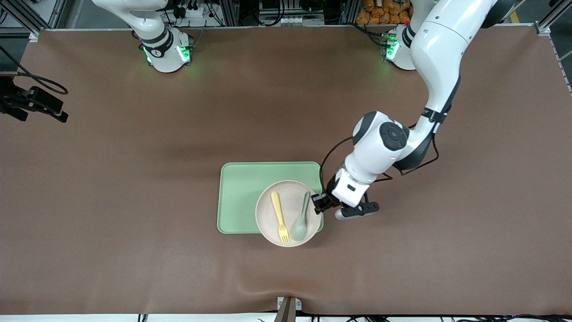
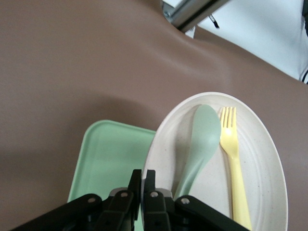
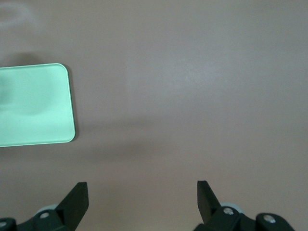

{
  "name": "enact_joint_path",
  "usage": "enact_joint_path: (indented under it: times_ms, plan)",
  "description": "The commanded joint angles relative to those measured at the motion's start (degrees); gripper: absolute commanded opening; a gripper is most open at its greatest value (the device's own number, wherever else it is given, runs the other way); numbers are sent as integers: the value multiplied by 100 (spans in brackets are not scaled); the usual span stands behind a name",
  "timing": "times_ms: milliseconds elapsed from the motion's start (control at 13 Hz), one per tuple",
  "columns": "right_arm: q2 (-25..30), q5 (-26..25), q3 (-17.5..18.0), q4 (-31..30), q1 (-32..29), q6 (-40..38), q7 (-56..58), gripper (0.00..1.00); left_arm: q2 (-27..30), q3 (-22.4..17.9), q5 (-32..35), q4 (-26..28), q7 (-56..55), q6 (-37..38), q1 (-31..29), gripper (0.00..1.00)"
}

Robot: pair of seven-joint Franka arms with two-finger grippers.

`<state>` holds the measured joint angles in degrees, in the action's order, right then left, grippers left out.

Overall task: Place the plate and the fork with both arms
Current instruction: 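Carry the plate with the left gripper onto the green tray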

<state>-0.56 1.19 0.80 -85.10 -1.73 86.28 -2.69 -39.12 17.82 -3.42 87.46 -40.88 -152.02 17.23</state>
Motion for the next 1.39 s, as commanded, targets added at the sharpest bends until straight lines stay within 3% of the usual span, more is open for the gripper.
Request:
enact_joint_path:
  times_ms: [0, 386, 617, 926, 1235, 1312]
  plan:
    - [29, 84, -18, 11, -11, -32, -3, 100, -60, -59, 174, 7, -166, -29, 227, 0]
    - [29, 84, -18, 11, -3, -32, -3, 100, -402, -165, 631, -36, -131, -82, 377, 0]
    - [29, 84, -18, 11, -11, -32, -3, 100, -912, -217, 640, -449, -122, -152, 543, 0]
    - [29, 84, -18, 11, -3, -32, -3, 100, -1255, -471, 693, -441, -122, -819, 895, 0]
    - [29, 84, -18, 11, 15, -23, -3, 100, -1300, -516, 895, -362, -113, -899, 1001, 0]
    - [29, 84, -18, 11, 24, -23, -3, 100, -1300, -516, 895, -362, -131, -891, 992, 13]
